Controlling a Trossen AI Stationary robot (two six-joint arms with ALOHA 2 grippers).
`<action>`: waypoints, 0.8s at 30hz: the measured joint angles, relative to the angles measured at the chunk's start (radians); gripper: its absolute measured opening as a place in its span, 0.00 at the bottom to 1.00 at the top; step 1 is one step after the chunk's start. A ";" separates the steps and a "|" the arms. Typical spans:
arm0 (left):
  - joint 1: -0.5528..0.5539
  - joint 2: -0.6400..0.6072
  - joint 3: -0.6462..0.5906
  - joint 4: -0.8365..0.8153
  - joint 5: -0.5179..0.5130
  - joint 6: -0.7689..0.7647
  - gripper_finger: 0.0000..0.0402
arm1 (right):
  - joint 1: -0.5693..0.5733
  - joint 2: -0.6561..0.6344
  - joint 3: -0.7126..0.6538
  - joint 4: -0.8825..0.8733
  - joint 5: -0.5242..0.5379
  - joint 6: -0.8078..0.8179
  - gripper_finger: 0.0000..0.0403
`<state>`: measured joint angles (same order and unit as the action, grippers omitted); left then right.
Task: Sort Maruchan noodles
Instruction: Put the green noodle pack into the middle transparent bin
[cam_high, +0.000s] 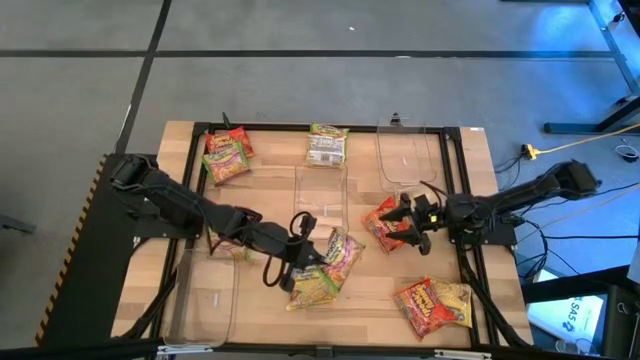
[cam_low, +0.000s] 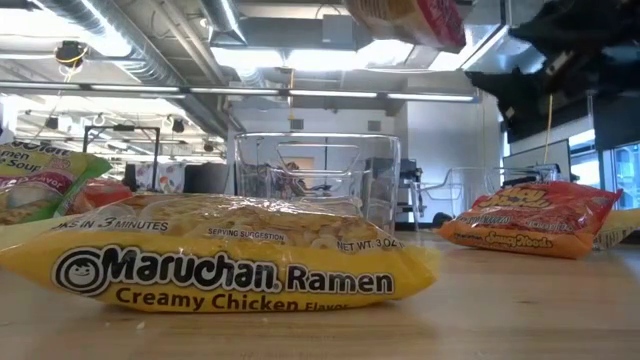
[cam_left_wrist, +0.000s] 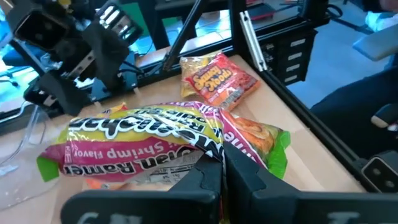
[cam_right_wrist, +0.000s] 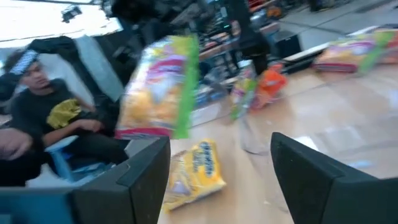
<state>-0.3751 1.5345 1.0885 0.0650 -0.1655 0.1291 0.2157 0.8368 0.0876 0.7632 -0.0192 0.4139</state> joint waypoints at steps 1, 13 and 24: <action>0.004 0.000 0.000 0.000 0.000 0.000 0.00 | 0.000 0.027 0.020 0.001 -0.015 -0.001 0.61; 0.005 0.000 0.000 0.003 0.003 0.041 0.00 | 0.000 0.342 0.332 -0.129 -0.178 -0.044 0.61; 0.004 0.001 0.000 -0.003 -0.008 0.041 0.00 | -0.002 0.497 0.480 -0.214 -0.271 -0.083 0.61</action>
<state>-0.3714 1.5352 1.0885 0.0619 -0.1731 0.1699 0.2138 1.3338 0.5680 0.5491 -0.2901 0.3305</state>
